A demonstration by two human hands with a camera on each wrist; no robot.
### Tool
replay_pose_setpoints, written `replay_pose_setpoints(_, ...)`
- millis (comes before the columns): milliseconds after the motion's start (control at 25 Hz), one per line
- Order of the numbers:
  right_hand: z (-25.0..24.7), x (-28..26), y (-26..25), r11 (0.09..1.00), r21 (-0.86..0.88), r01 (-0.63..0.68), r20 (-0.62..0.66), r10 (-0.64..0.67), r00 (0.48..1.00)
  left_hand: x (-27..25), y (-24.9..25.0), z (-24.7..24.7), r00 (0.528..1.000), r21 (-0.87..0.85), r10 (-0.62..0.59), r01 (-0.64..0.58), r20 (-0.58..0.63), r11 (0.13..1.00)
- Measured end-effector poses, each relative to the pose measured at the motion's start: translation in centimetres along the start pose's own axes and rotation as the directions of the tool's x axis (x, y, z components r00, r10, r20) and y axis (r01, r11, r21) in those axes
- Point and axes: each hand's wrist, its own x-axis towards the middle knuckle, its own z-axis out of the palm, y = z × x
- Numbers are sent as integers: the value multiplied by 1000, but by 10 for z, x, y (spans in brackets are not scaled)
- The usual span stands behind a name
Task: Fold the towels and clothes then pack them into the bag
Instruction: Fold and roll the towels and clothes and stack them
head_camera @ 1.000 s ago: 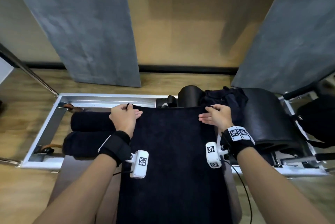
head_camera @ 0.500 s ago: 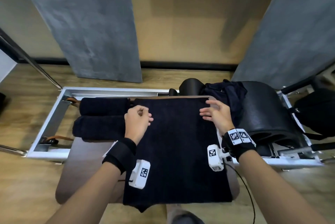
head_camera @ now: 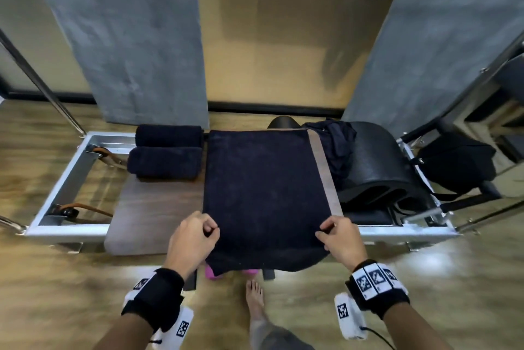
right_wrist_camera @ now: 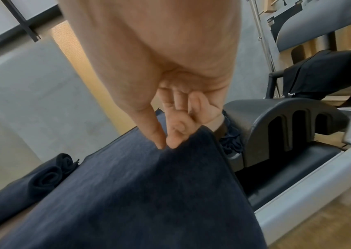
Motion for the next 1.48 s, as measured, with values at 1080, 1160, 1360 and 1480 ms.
replay_pose_setpoints(1080, -2, 109, -101, 898, 430, 95, -3, -104, 995, 103, 40, 19, 980, -157, 62, -92, -190, 983)
replay_pose_setpoints(1160, -4, 92, -65, 936, 353, 15, -26, -6, 1000, 75, 15, 25, 991, -72, -16, 6, -136, 997)
replay_pose_setpoints(1360, 5, 55, -32, 980, 171, -99, 77, 87, 993, 40, 9, 24, 989, -34, -90, 86, -117, 996)
replay_pose_setpoints(1480, 2, 51, -42, 867, 459, -195, 121, 157, 980, 44, 12, 10, 961, -312, -211, 148, -181, 939)
